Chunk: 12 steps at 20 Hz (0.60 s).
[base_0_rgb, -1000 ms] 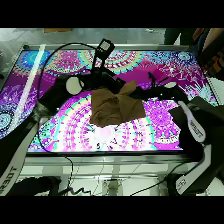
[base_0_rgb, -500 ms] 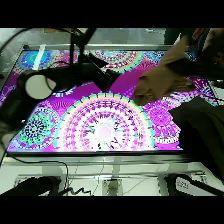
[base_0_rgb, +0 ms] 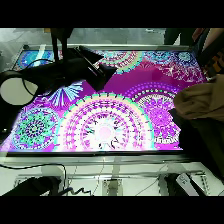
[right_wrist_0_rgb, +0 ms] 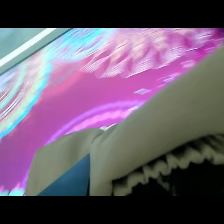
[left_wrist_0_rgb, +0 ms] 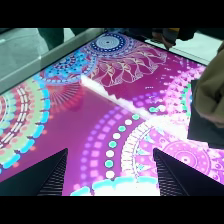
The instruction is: Fold the clothes and pants, and hang the long-sleeved shirts on hangers.
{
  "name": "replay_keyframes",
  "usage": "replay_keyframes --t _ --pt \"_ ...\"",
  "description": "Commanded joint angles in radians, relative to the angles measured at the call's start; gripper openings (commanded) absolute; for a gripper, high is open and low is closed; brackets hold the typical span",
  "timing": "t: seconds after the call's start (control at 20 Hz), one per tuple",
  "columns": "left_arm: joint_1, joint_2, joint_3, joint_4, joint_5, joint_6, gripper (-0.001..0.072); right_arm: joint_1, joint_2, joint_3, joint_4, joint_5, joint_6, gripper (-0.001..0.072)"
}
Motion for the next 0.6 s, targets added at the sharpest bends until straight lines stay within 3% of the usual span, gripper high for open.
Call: replay_keyframes --t 0.0,0.15,0.3,0.55 --pt "0.001 0.004 0.0 0.001 0.001 0.0 0.0607 -0.126 -0.012 0.056 -0.035 -0.032 0.02 0.003" --pt "0.001 0.004 0.0 0.001 0.001 0.0 0.0607 -0.118 -0.117 0.246 -0.035 -0.006 0.032 0.0029" --pt "0.001 0.004 0.0 0.001 0.001 0.0 0.0607 -0.118 -0.233 0.462 -0.13 0.088 0.043 0.003" --pt "0.001 0.004 0.0 0.0 0.001 0.0 0.0606 -0.118 -0.303 0.451 -0.284 0.309 0.051 0.003"
